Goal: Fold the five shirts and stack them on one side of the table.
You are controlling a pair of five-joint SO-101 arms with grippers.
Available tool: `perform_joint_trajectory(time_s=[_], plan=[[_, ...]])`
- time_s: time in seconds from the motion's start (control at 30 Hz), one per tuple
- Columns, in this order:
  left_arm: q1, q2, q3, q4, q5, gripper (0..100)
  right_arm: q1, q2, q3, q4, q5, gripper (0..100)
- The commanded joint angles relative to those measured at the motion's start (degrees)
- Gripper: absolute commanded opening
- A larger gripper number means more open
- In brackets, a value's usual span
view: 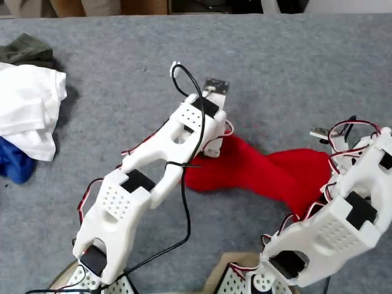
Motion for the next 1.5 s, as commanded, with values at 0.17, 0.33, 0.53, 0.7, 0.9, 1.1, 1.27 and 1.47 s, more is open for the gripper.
perform_joint_trajectory(time_s=[0.17, 0.33, 0.53, 0.7, 0.9, 1.1, 1.27, 1.47], plan=[[6.33, -14.81, 14.51, 1.14, -8.79, 2, -3.3, -3.74, -0.4, -4.92, 0.53, 0.6], [6.42, -22.02, 36.13, -6.59, -12.84, 2, -6.37, -3.74, -0.4, -8.44, 0.53, 0.9], [8.88, -36.26, 58.02, -15.21, -13.89, 2, -8.22, -3.74, -0.4, -11.08, 0.53, 1.9], [19.08, -49.89, 69.8, -16.35, -13.71, 2, -8.04, -3.74, -0.4, -10.9, 1.49, 14.8], [24.53, -59.74, 75.96, -16.35, -13.89, 2, -7.6, -4.88, -1.54, -7.82, 5.45, 19.2], [24.44, -60.53, 73.58, -8.97, -13.89, 9, -7.78, -11.91, -6.9, -1.58, 5.54, 19.2], [20.92, -60.62, 66.99, -2.29, -13.8, 17, -10.07, -15.87, -15.34, 0.7, 3.08, 19.2], [7.82, -60.62, 55.03, -0.35, -13.8, 17, -19.74, -11.65, -22.2, 0.44, -5.54, 19.2]])
